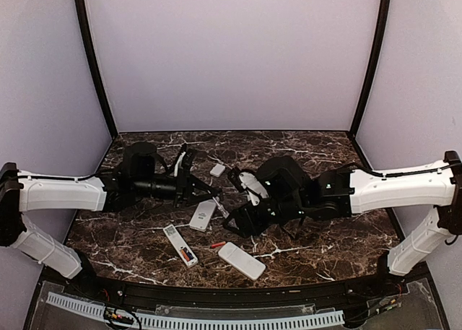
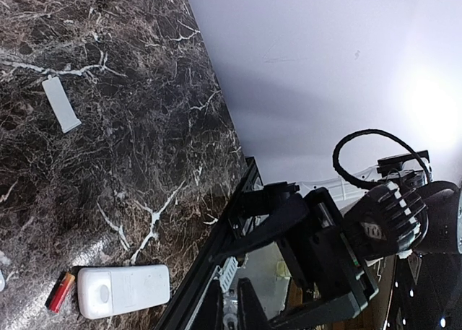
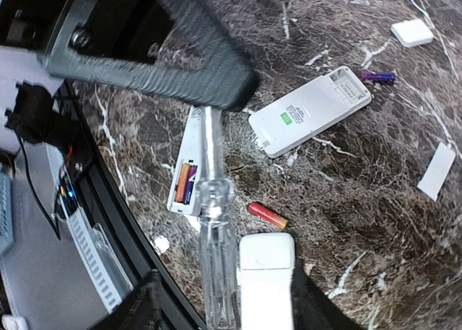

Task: Unload the batteries from the remote control
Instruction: Pass from the right arm to the left, then pass from the left arm to the right

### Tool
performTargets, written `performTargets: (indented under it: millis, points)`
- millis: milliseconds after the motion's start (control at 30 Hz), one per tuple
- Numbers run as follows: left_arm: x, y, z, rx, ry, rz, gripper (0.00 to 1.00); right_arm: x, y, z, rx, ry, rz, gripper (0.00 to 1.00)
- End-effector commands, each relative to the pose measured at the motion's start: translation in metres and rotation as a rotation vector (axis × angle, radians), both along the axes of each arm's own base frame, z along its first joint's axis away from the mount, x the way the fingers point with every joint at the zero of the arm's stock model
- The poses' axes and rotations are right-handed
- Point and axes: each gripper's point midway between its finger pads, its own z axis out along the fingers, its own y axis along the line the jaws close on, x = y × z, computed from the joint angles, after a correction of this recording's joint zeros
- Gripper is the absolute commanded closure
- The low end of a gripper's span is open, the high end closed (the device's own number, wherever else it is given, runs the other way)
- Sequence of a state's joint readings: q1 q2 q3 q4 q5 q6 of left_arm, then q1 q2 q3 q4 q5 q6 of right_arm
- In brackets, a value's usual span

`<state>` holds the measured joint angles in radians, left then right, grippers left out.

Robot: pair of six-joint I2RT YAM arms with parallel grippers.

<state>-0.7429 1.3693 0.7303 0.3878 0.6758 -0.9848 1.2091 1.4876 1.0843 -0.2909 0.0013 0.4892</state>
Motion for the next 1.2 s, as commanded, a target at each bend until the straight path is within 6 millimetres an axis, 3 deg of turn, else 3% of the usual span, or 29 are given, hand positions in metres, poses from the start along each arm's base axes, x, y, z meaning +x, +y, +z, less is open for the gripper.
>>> performTargets:
  millis: [0, 133, 233, 367, 533, 833, 1167]
  points:
    - [0.0, 0.011, 0.018, -0.027, -0.072, 0.063, 1.0, 0.009, -0.01, 0.032, 0.123, -0.039, -0.116, 0.27]
    - [0.008, 0.022, 0.042, -0.092, -0.15, 0.158, 1.0, 0.014, -0.017, 0.06, 0.345, -0.007, -0.222, 0.17]
    - [0.006, 0.021, 0.058, -0.159, -0.171, 0.154, 1.0, 0.012, -0.017, 0.084, 0.567, 0.034, -0.248, 0.17]
    - [-0.004, 0.012, 0.079, -0.276, -0.191, 0.071, 1.0, 0.012, -0.015, 0.102, 0.732, 0.057, -0.255, 0.19]
    - [-0.009, 0.007, 0.096, -0.348, -0.209, 0.018, 1.0, 0.014, 0.001, 0.112, 0.744, 0.034, -0.216, 0.24]
    - [-0.01, 0.01, 0.094, -0.345, -0.214, 0.029, 1.0, 0.012, 0.012, 0.119, 0.788, 0.028, -0.177, 0.5]
    - [-0.009, 0.012, 0.098, -0.354, -0.219, 0.048, 1.0, 0.011, 0.022, 0.116, 0.791, 0.037, -0.155, 0.58]
